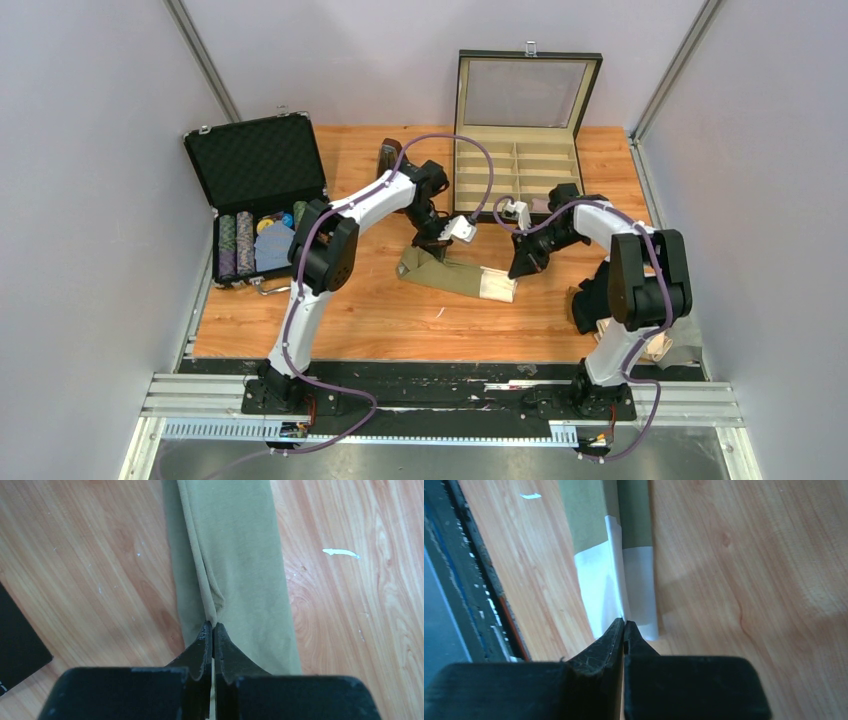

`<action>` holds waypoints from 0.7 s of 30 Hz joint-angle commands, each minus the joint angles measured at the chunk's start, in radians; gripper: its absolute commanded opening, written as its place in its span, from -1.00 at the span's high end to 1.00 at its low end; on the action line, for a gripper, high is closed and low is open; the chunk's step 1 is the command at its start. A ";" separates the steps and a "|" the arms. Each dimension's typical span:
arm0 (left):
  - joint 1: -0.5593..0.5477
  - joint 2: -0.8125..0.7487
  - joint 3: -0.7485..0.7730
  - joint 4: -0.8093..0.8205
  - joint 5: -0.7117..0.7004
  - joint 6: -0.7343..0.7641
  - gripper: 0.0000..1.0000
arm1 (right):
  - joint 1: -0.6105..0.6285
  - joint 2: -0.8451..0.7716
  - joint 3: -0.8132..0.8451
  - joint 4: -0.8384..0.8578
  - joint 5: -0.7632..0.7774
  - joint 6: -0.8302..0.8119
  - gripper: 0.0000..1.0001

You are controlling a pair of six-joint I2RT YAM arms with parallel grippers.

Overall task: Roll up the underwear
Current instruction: Fold the underwear at the center of the board.

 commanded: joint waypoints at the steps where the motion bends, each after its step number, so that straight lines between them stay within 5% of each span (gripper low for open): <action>1: 0.010 -0.045 0.009 -0.078 0.036 0.036 1.00 | -0.006 -0.078 0.031 -0.076 -0.085 0.105 1.00; 21: 0.009 -0.030 0.050 -0.127 0.058 0.054 1.00 | -0.014 -0.173 -0.126 -0.052 -0.108 0.253 1.00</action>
